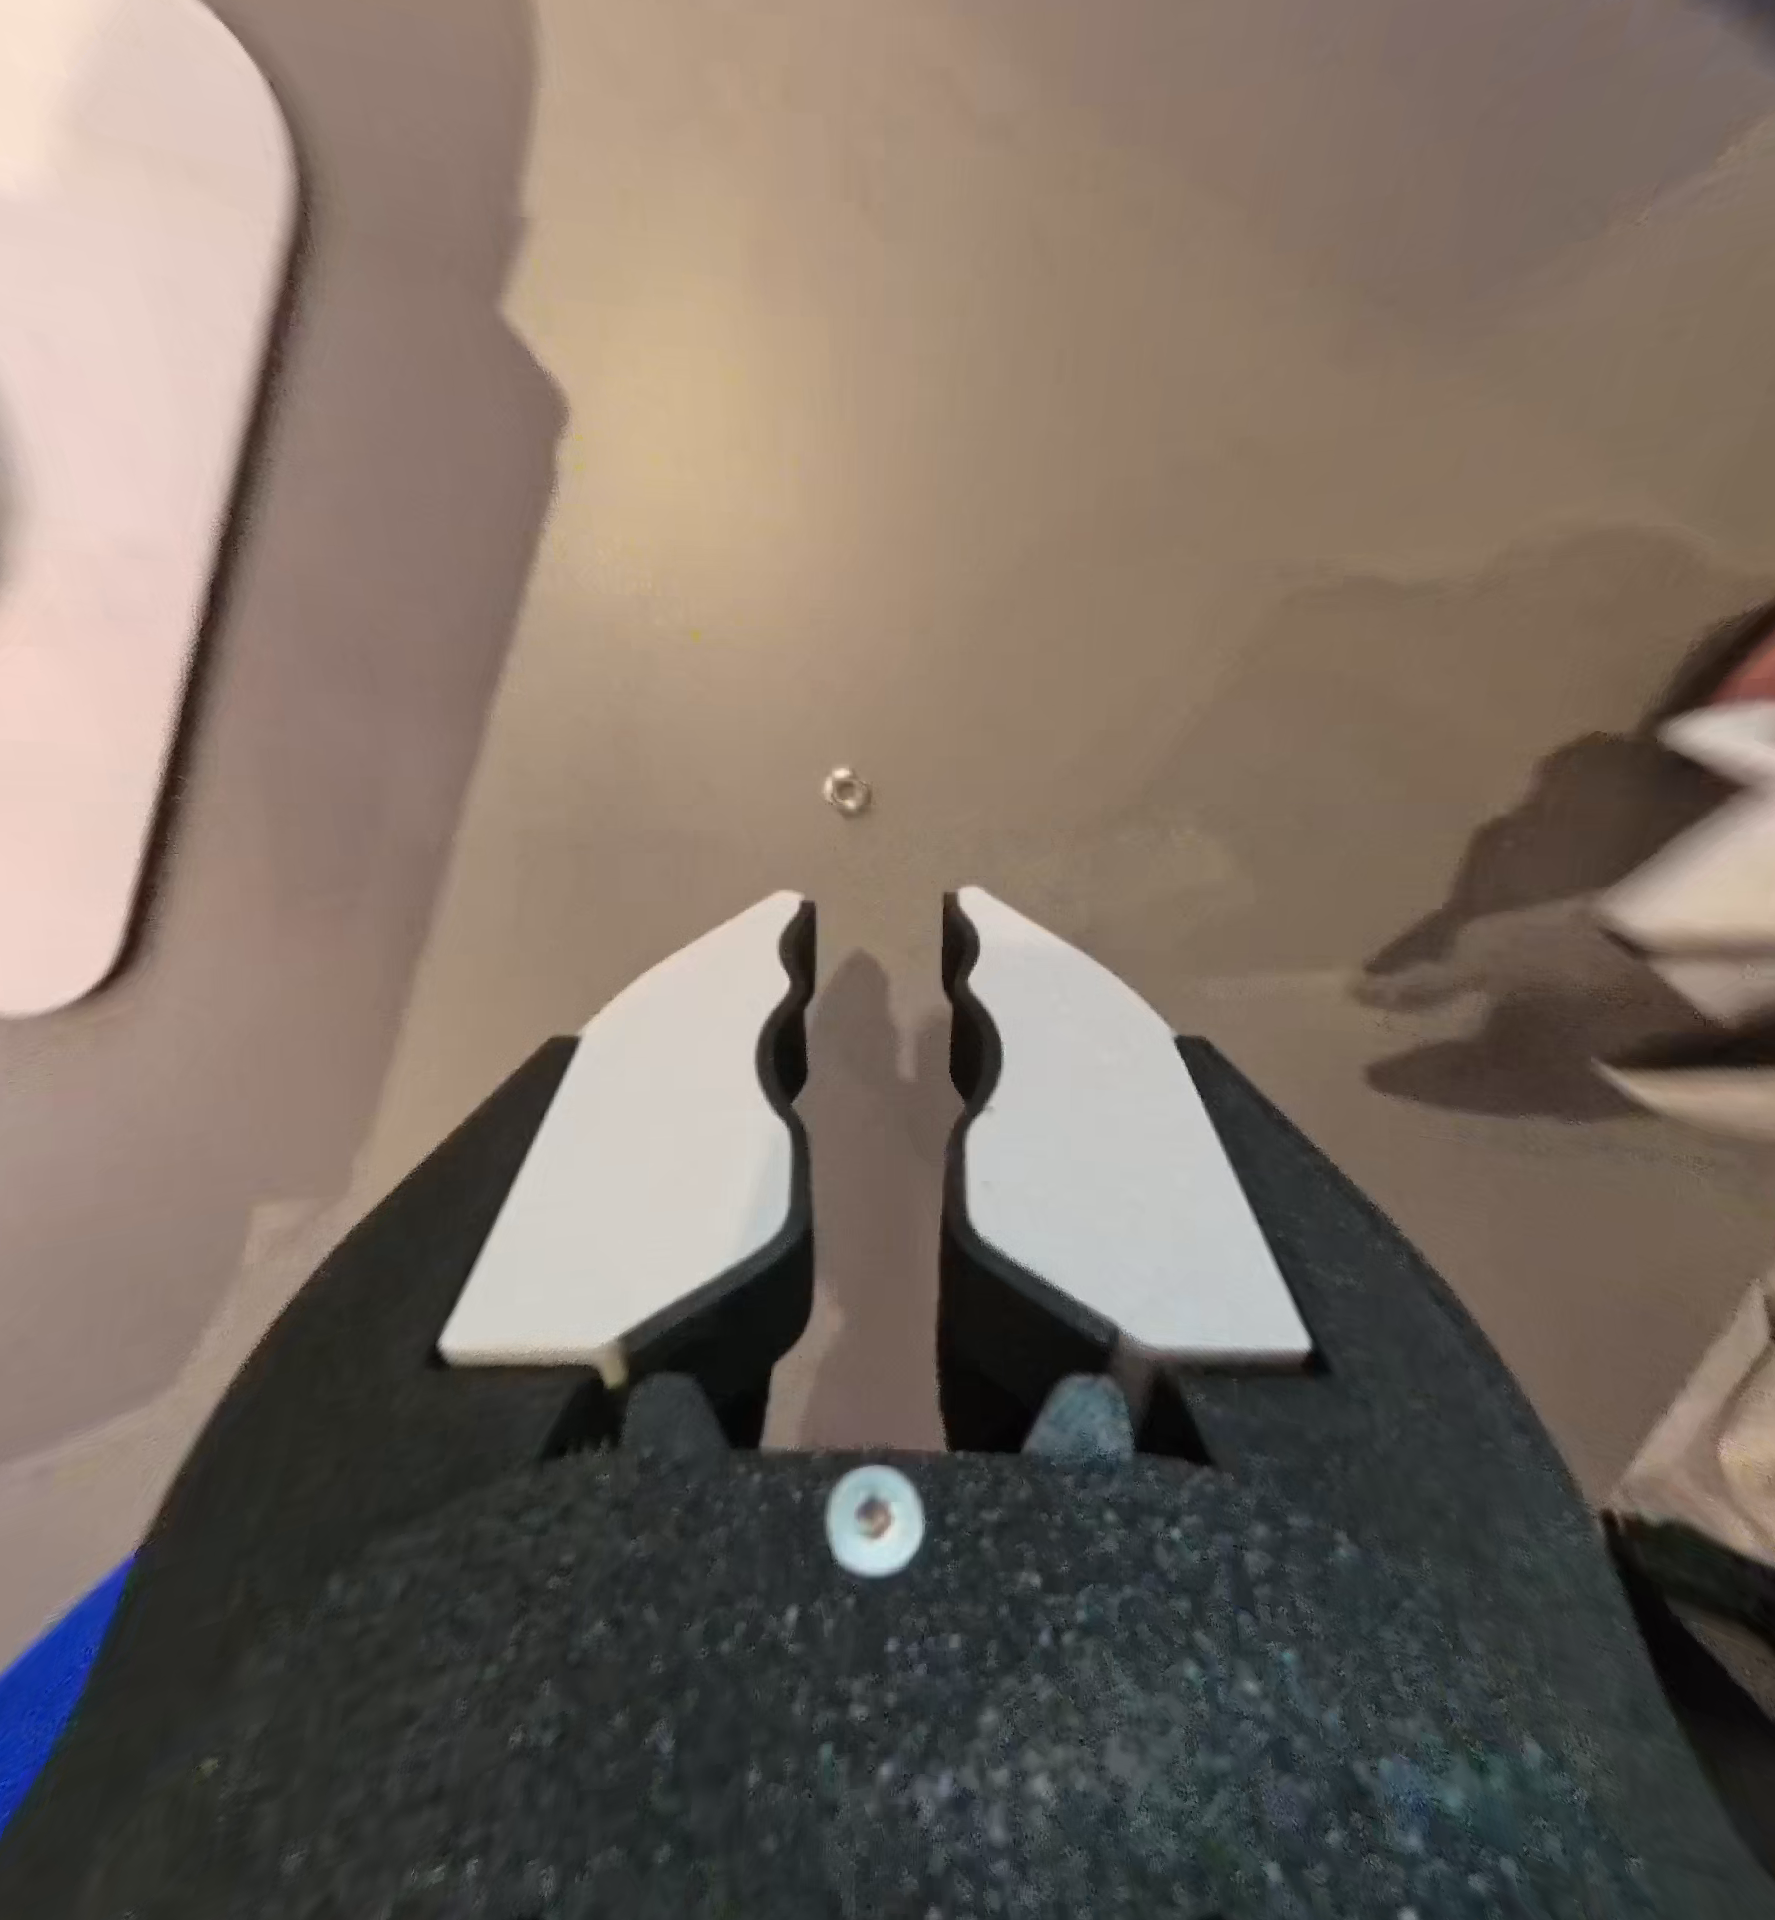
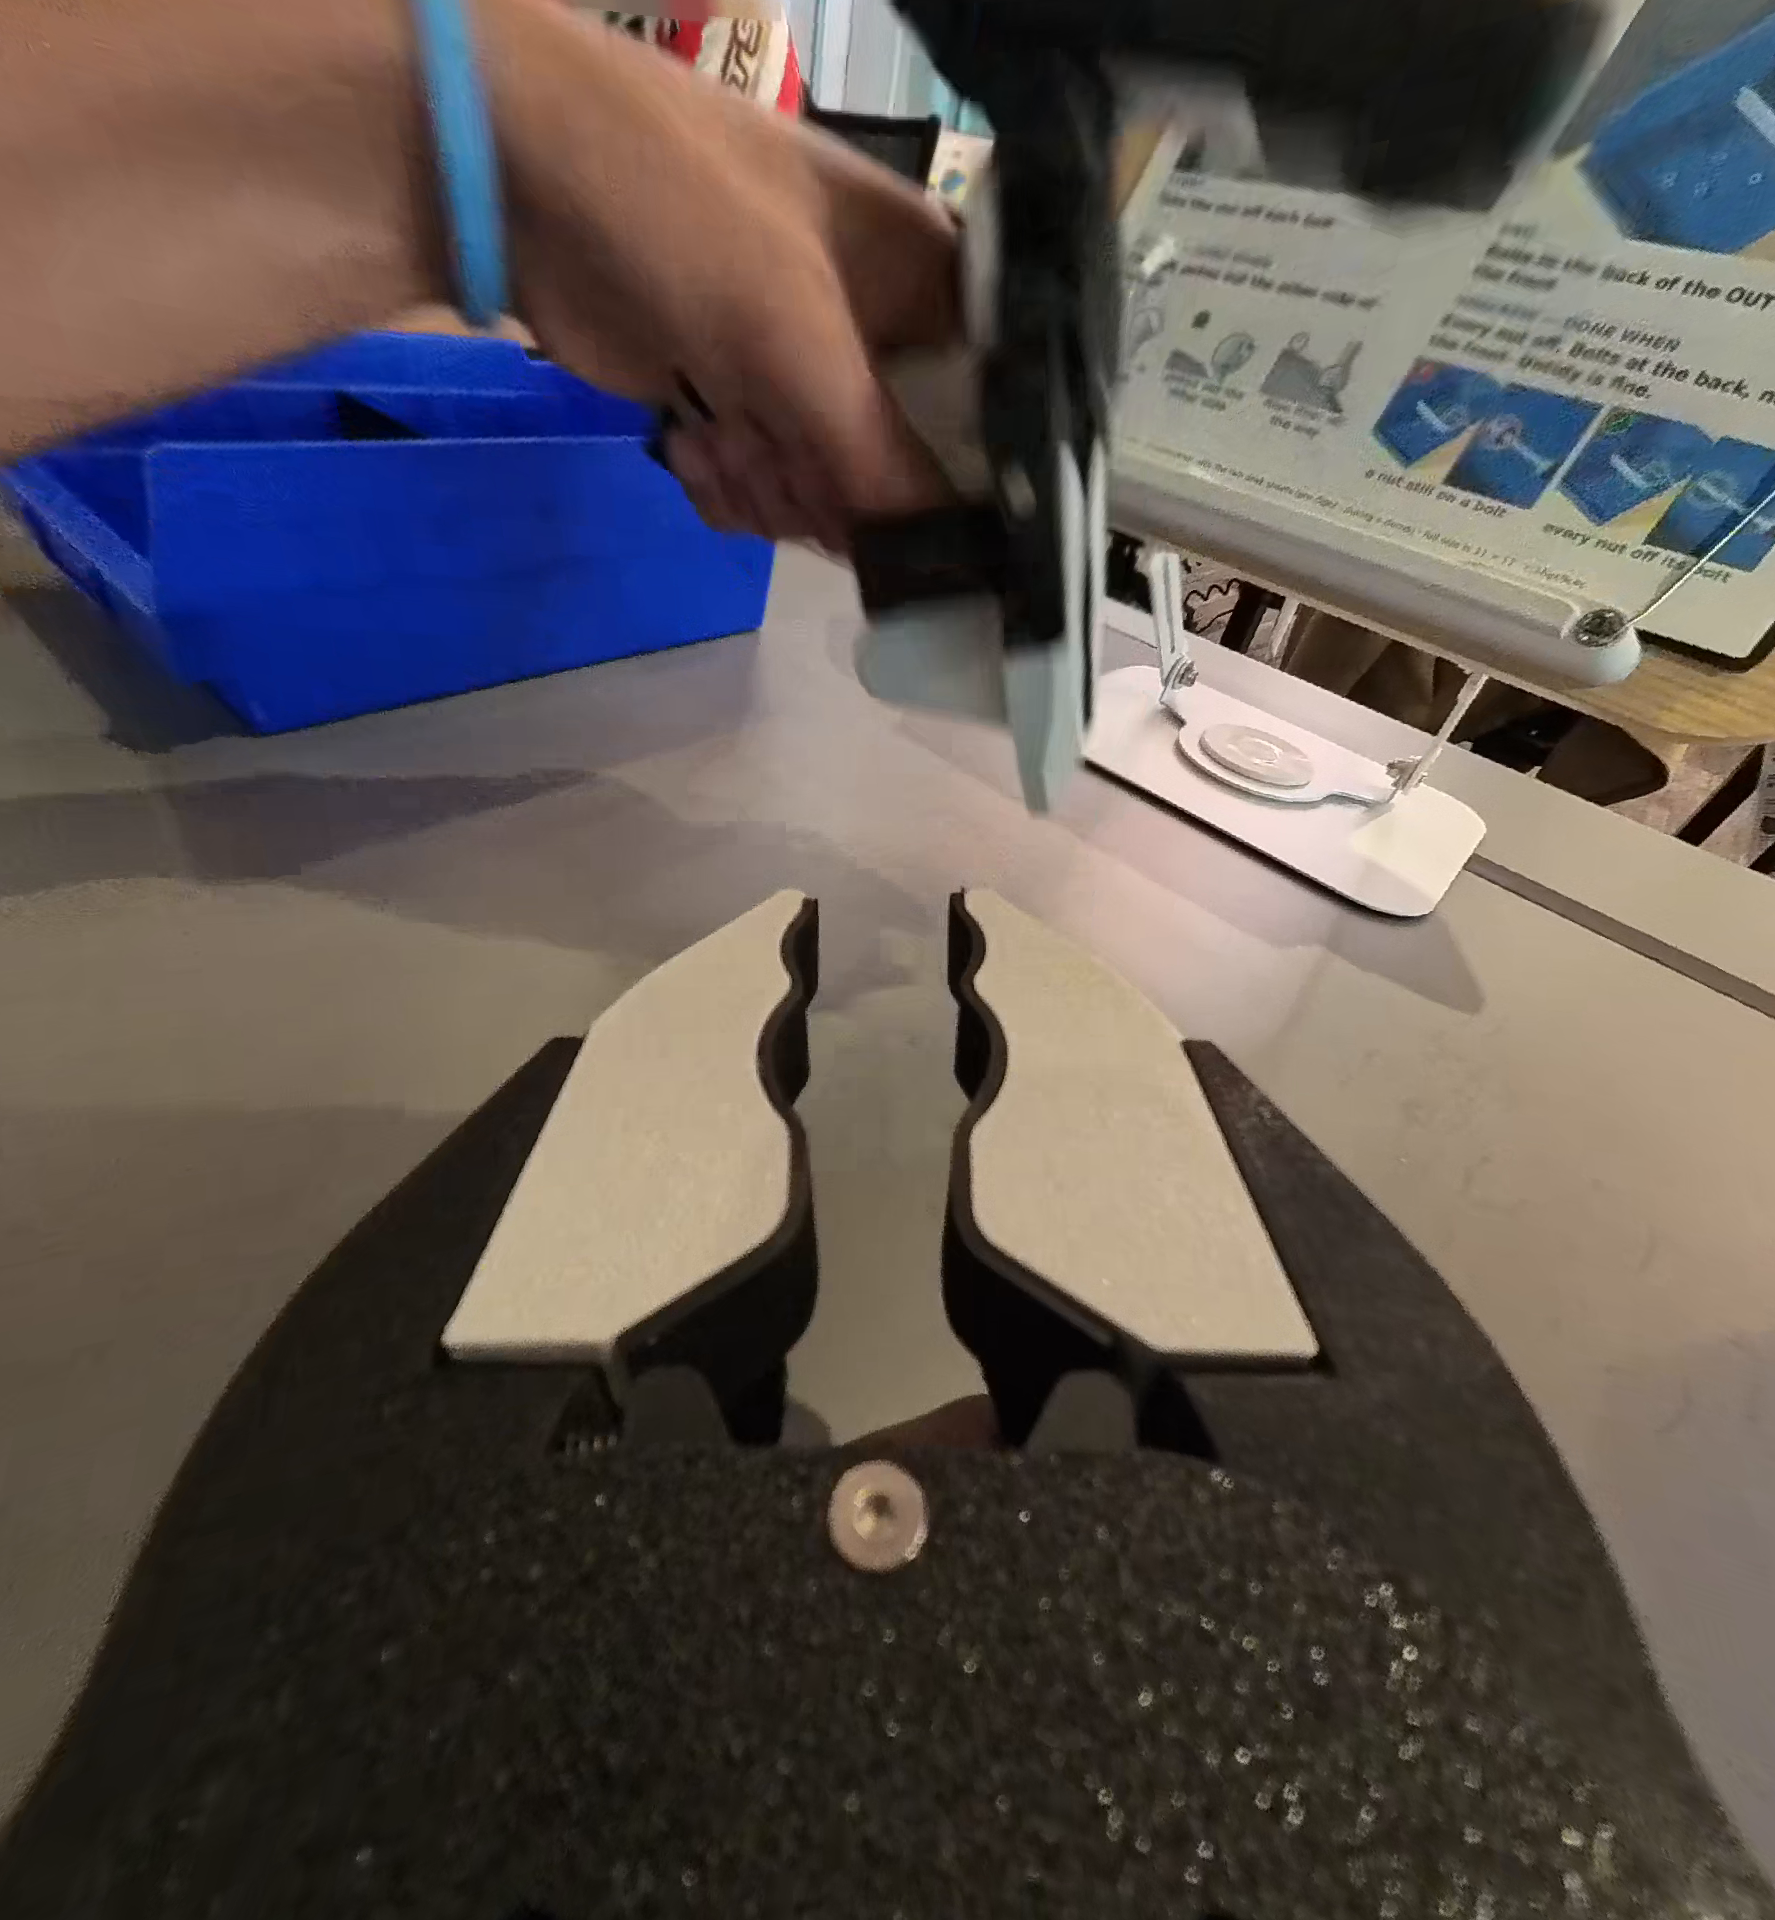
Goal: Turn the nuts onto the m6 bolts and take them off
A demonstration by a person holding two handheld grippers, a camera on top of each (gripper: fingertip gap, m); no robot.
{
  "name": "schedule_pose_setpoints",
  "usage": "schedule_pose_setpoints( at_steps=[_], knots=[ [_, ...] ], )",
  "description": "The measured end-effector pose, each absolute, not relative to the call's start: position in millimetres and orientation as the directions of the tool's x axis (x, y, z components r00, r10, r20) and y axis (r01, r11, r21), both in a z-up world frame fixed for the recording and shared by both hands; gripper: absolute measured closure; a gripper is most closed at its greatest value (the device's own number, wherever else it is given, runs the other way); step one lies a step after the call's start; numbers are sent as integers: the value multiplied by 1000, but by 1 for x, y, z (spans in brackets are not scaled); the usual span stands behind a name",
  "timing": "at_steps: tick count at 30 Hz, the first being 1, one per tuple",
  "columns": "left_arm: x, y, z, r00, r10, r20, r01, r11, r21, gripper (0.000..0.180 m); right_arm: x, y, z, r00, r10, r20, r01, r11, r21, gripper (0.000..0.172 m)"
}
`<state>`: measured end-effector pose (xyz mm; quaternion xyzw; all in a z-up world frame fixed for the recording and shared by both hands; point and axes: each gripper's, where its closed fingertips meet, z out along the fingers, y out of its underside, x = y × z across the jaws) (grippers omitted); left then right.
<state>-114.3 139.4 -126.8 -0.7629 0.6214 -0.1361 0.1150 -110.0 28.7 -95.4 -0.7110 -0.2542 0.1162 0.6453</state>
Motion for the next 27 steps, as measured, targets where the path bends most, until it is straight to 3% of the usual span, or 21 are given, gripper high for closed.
schedule_pose_setpoints(
  at_steps=[3,6,11,18,23,27],
  knots=[
    [-158,124,-62,263,-964,-42,-809,-197,-554,155,-110,28,-96,843,517,148,201,-47,-978,148],
    [-241,115,-20,494,-855,-155,-660,-254,-707,146,-110,29,-98,845,515,144,202,-59,-978,148],
    [-371,87,-34,779,-627,-8,-348,-421,-838,132,-109,31,-101,847,517,123,190,-79,-979,147],
    [-445,74,-93,907,-404,118,-182,-630,-755,125,-115,31,-104,836,530,142,219,-84,-972,147],
    [-441,149,-67,921,-332,206,-108,-723,-682,132,-119,31,-106,828,536,166,243,-76,-967,147],
    [-430,227,-76,943,-285,171,-149,-823,-548,132,-119,30,-105,828,536,164,239,-74,-968,148]
  ],
)
